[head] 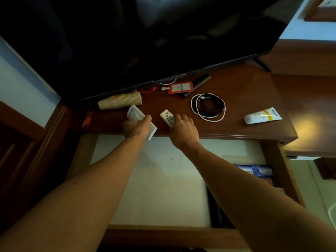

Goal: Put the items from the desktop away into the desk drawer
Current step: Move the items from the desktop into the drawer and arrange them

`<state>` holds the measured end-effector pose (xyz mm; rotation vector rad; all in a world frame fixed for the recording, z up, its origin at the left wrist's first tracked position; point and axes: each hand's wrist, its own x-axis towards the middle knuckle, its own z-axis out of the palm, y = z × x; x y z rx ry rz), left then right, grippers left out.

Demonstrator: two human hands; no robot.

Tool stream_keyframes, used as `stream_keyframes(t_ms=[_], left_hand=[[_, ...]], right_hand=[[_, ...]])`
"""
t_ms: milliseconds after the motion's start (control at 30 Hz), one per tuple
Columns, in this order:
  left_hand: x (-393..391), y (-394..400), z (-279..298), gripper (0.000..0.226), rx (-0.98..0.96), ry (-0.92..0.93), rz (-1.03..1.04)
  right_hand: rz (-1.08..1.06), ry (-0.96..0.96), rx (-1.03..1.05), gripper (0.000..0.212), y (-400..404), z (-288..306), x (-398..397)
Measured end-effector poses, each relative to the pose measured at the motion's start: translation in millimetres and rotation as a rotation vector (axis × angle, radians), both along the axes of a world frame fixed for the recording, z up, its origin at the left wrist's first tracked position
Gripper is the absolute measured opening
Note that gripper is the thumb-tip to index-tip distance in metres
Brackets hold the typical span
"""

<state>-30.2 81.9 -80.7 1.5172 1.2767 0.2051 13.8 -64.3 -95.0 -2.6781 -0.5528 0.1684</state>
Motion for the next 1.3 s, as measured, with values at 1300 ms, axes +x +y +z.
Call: stream_keyframes(t_ms=[1300], left_hand=[[-147, -157, -131, 0.077, 0.227, 0.439, -0.956]], right_hand=[[0.165, 0.41, -0.494, 0.04, -164, -102, -140]])
